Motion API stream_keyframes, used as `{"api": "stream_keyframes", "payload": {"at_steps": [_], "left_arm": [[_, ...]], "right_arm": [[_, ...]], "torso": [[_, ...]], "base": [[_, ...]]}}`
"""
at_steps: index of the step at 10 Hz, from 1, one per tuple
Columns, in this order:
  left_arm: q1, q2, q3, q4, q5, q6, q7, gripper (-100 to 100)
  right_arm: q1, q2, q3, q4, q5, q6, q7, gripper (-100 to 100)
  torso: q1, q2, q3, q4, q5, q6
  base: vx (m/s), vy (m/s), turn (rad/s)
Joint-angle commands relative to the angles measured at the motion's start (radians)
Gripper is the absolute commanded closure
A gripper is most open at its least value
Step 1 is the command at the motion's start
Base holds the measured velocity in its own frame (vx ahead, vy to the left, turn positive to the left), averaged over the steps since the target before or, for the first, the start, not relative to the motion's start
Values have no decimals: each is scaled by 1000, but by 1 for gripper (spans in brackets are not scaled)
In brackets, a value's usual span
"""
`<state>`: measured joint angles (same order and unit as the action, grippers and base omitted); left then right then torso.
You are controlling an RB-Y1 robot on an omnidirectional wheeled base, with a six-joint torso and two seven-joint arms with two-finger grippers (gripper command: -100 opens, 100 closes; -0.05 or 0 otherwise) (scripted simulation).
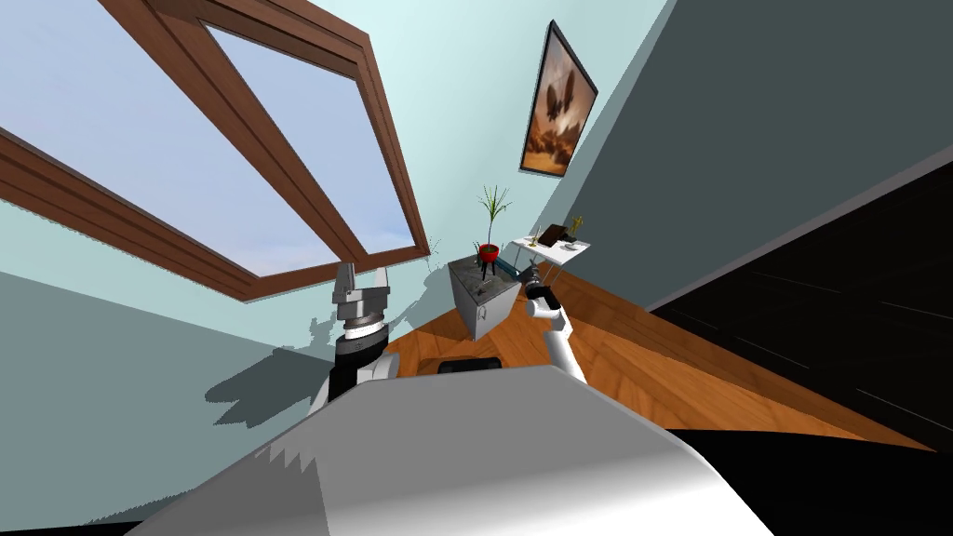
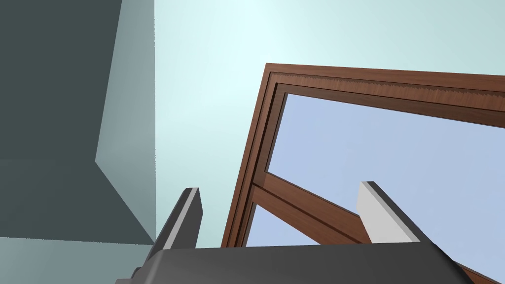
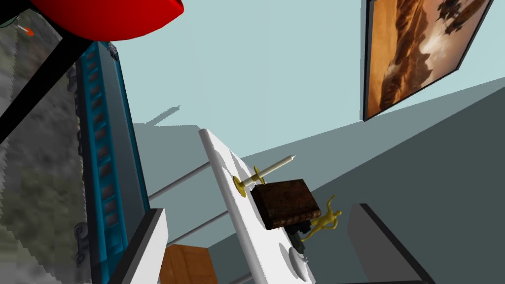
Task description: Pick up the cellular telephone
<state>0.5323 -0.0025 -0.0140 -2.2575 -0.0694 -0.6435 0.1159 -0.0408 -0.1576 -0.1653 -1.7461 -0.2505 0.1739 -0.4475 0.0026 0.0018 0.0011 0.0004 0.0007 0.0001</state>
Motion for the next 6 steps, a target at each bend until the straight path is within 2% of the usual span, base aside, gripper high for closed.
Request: {"api": "stream_keyframes", "payload": {"at_steps": [1, 2, 3, 4, 5, 6], "left_arm": [[0, 0, 0, 0, 0, 0, 0, 0], [0, 0, 0, 0, 0, 0, 0, 0], [0, 0, 0, 0, 0, 0, 0, 0], [0, 0, 0, 0, 0, 0, 0, 0], [0, 0, 0, 0, 0, 0, 0, 0], [0, 0, 0, 0, 0, 0, 0, 0]], "right_arm": [[-47, 1, -15, 50, -24, 49, -50, -100], [-47, 1, -15, 75, -24, 49, -52, -100], [-90, -3, -30, 116, -47, 86, -96, -100], [-92, -3, -30, 138, -47, 91, -98, -100], [-136, -6, -44, 171, -71, 131, -140, -100], [-137, -6, -44, 199, -71, 131, -143, -100]], "torso": [[0, 0, 0, 0, 0, 0], [1, 0, 0, 0, 0, 0], [1, 0, 0, 0, 0, 0], [2, 1, 1, 0, 0, 0], [2, 1, 1, 0, 0, 0], [3, 1, 0, 0, 1, 0]], "base": [[-50, 50, -70], [-41, 54, -32], [-66, 67, -63], [-51, 62, -31], [-48, 75, -61], [-41, 63, -35]]}}
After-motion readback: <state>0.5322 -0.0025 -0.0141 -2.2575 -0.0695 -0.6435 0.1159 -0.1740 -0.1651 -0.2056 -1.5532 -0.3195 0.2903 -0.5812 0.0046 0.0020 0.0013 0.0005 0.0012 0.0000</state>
